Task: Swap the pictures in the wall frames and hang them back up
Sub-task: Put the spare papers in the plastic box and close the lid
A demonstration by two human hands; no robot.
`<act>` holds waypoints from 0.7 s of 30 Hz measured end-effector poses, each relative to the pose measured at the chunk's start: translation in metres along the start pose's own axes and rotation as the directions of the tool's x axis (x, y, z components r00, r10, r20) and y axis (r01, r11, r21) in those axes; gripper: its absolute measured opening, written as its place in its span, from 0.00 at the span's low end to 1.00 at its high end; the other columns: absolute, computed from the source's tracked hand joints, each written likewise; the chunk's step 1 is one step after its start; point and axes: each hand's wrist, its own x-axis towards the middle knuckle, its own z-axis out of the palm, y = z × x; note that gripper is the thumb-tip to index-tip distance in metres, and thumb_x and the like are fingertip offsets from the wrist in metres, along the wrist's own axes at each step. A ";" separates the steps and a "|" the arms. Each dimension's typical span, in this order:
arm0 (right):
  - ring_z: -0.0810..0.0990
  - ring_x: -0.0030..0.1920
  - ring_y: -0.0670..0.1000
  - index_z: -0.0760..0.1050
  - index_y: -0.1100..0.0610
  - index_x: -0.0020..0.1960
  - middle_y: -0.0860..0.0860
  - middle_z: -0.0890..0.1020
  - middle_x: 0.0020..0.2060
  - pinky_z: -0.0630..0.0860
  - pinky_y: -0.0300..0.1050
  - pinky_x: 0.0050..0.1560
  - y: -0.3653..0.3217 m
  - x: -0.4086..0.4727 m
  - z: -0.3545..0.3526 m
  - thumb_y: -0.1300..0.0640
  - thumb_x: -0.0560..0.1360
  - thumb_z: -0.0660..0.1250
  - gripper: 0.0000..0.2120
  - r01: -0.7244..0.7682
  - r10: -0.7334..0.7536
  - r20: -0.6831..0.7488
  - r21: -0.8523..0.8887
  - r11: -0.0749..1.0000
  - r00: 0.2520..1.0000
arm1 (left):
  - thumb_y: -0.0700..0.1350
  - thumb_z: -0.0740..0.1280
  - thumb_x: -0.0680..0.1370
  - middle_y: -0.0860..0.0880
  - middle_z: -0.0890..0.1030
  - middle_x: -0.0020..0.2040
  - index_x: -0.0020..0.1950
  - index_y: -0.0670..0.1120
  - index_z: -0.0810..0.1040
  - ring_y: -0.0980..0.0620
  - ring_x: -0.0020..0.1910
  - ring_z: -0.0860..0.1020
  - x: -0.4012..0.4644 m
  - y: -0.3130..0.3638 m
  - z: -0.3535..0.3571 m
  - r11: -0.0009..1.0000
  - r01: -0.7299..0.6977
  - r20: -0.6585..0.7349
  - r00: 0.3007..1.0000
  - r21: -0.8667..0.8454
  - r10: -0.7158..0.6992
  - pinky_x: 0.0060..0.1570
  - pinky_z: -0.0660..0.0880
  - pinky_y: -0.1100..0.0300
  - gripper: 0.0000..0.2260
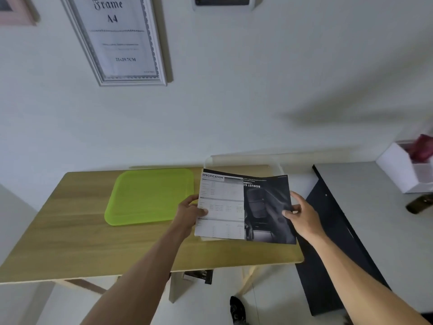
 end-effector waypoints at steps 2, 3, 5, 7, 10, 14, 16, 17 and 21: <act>0.78 0.45 0.42 0.65 0.47 0.76 0.48 0.80 0.46 0.71 0.33 0.40 -0.009 0.020 -0.006 0.61 0.77 0.71 0.31 0.008 -0.008 -0.015 -0.008 1.000 1.000 | 0.26 0.68 0.70 0.40 0.84 0.51 0.62 0.45 0.75 0.41 0.50 0.82 0.017 0.011 0.008 1.000 -0.018 -0.009 1.000 0.018 0.019 0.53 0.79 0.44 0.24; 0.78 0.44 0.42 0.65 0.47 0.76 0.48 0.80 0.46 0.71 0.33 0.39 -0.013 0.031 -0.008 0.61 0.77 0.71 0.31 0.011 -0.011 -0.022 -0.013 1.000 1.000 | 0.26 0.68 0.70 0.39 0.84 0.52 0.62 0.45 0.75 0.41 0.50 0.82 0.027 0.015 0.012 0.999 -0.027 -0.013 1.000 0.021 0.028 0.55 0.78 0.43 0.24; 0.78 0.44 0.43 0.65 0.47 0.76 0.48 0.80 0.45 0.72 0.36 0.43 -0.018 0.056 -0.010 0.61 0.77 0.71 0.31 0.018 -0.019 -0.033 -0.020 1.000 0.999 | 0.25 0.68 0.70 0.38 0.83 0.52 0.61 0.45 0.75 0.41 0.49 0.82 0.046 0.023 0.022 0.999 -0.043 -0.022 0.999 0.029 0.044 0.56 0.78 0.43 0.23; 0.78 0.46 0.46 0.65 0.48 0.75 0.48 0.80 0.46 0.71 0.41 0.50 -0.020 0.083 -0.008 0.62 0.77 0.71 0.30 0.022 -0.023 -0.040 -0.021 1.000 0.999 | 0.25 0.68 0.71 0.38 0.82 0.51 0.60 0.45 0.75 0.42 0.48 0.81 0.067 0.030 0.031 0.998 -0.047 -0.042 0.998 0.032 0.048 0.55 0.78 0.44 0.23; 0.79 0.47 0.49 0.65 0.48 0.75 0.48 0.80 0.46 0.73 0.43 0.49 -0.020 0.125 -0.001 0.62 0.77 0.70 0.30 0.024 -0.025 -0.029 -0.025 0.999 0.999 | 0.26 0.67 0.71 0.42 0.80 0.47 0.60 0.45 0.75 0.45 0.45 0.80 0.099 0.036 0.044 0.999 -0.031 -0.085 0.996 0.025 0.033 0.44 0.79 0.52 0.22; 0.79 0.47 0.50 0.65 0.50 0.75 0.51 0.81 0.47 0.72 0.36 0.41 -0.012 0.177 0.011 0.62 0.77 0.70 0.29 0.025 -0.025 -0.004 -0.084 0.996 1.000 | 0.26 0.65 0.71 0.45 0.80 0.43 0.58 0.44 0.76 0.48 0.40 0.79 0.140 0.041 0.060 0.997 -0.007 -0.154 0.988 0.080 0.019 0.41 0.78 0.55 0.20; 0.79 0.47 0.51 0.65 0.50 0.75 0.51 0.81 0.47 0.72 0.36 0.42 -0.007 0.199 0.017 0.62 0.77 0.70 0.29 0.025 -0.023 0.019 -0.141 0.990 1.000 | 0.26 0.64 0.71 0.48 0.79 0.39 0.56 0.46 0.76 0.51 0.36 0.78 0.153 0.044 0.069 0.990 -0.001 -0.205 0.978 0.139 0.030 0.35 0.74 0.59 0.19; 0.80 0.48 0.53 0.64 0.50 0.75 0.51 0.81 0.48 0.74 0.40 0.45 -0.004 0.209 0.020 0.61 0.77 0.70 0.29 0.034 -0.028 0.035 -0.188 0.982 0.999 | 0.27 0.63 0.72 0.49 0.78 0.39 0.56 0.46 0.75 0.52 0.36 0.78 0.159 0.043 0.073 0.981 -0.003 -0.222 0.974 0.194 0.047 0.33 0.73 0.60 0.19; 0.82 0.54 0.57 0.60 0.53 0.75 0.54 0.82 0.56 0.80 0.54 0.50 0.004 0.231 0.036 0.56 0.77 0.70 0.31 0.142 -0.088 0.131 -0.488 0.861 0.987 | 0.29 0.59 0.71 0.46 0.80 0.50 0.60 0.45 0.73 0.48 0.44 0.79 0.173 0.035 0.088 0.875 -0.011 -0.220 0.966 0.485 0.134 0.38 0.79 0.54 0.20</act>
